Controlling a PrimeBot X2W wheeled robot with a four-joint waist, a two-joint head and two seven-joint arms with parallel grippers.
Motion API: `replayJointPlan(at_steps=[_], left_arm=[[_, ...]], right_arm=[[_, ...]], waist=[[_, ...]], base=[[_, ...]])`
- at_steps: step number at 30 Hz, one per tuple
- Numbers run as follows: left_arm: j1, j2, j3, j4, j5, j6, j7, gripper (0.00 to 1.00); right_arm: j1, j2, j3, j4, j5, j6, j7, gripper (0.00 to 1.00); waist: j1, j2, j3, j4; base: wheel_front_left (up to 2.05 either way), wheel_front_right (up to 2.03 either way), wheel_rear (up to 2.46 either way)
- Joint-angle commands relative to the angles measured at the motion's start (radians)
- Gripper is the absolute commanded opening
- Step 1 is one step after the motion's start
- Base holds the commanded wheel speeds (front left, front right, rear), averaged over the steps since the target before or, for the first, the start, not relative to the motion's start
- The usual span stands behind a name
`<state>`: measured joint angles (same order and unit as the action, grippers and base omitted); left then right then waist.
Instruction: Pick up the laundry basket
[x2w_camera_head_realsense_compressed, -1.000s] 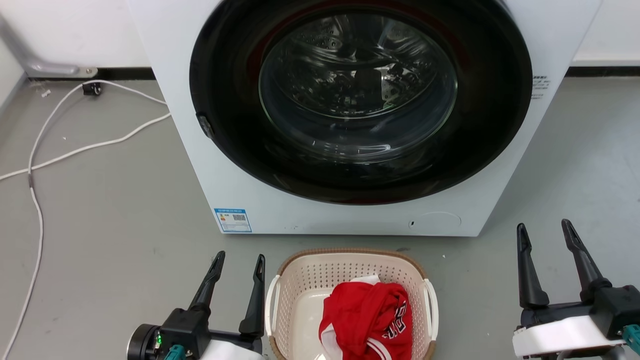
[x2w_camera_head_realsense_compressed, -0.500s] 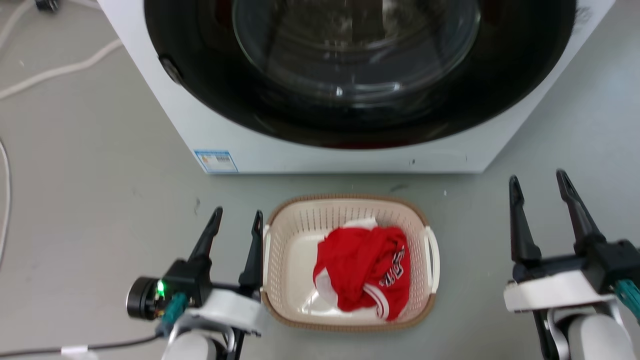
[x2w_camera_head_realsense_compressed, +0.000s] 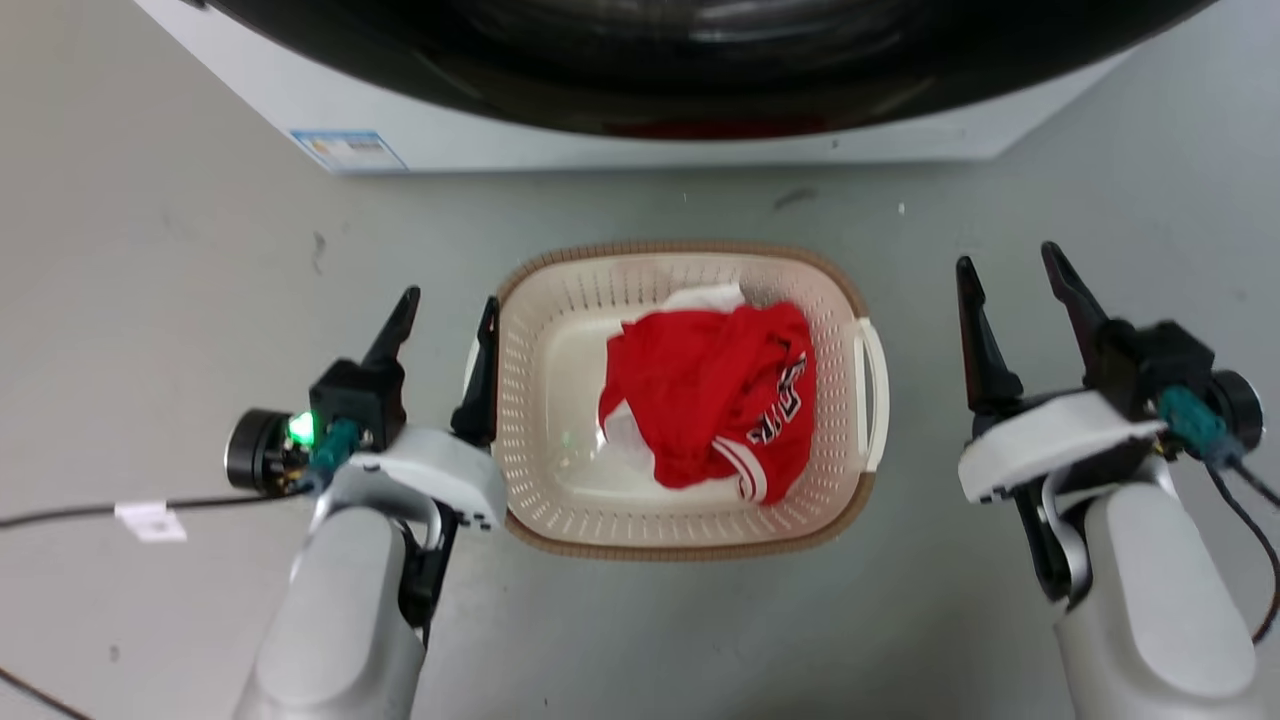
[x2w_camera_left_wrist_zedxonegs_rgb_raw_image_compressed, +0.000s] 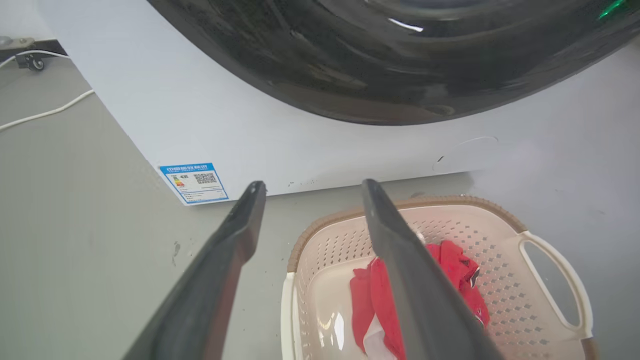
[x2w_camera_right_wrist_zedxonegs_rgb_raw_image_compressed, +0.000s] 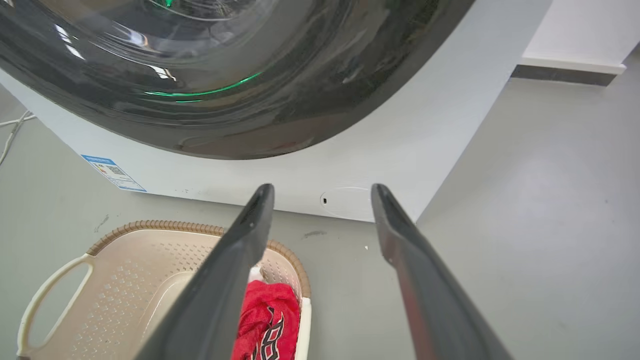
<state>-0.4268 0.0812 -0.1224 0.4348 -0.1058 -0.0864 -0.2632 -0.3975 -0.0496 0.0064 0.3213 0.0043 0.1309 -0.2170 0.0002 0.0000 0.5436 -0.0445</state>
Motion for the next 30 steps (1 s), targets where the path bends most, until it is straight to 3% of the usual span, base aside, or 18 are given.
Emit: replayJointPlan(at_steps=[1, 15, 30], left_arm=[[-0.038, 0.012, 0.001, 0.036, 0.007, -0.005, -0.003, 1.0], [-0.293, 0.073, -0.056, 0.472, 0.021, -0.035, 0.049, 1.0], [-0.444, 0.079, -0.211, 0.686, -0.095, -0.043, 0.132, 1.0]], right_arm=[[-0.042, -0.001, 0.001, 0.036, 0.019, 0.0, 0.008, 1.0], [-0.263, -0.001, 0.075, 0.441, 0.041, 0.0, 0.044, 1.0], [-0.435, -0.001, 0.196, 0.727, 0.163, 0.0, 0.176, 1.0]], waist=[[-0.0002, 0.0, 0.07, -0.014], [-0.0002, 0.0, 0.185, -0.029], [-0.0002, 0.0, 0.256, -0.026]], base=[[0.0, 0.0, 0.0], [0.0, 0.0, 0.0], [0.0, 0.0, 0.0]])
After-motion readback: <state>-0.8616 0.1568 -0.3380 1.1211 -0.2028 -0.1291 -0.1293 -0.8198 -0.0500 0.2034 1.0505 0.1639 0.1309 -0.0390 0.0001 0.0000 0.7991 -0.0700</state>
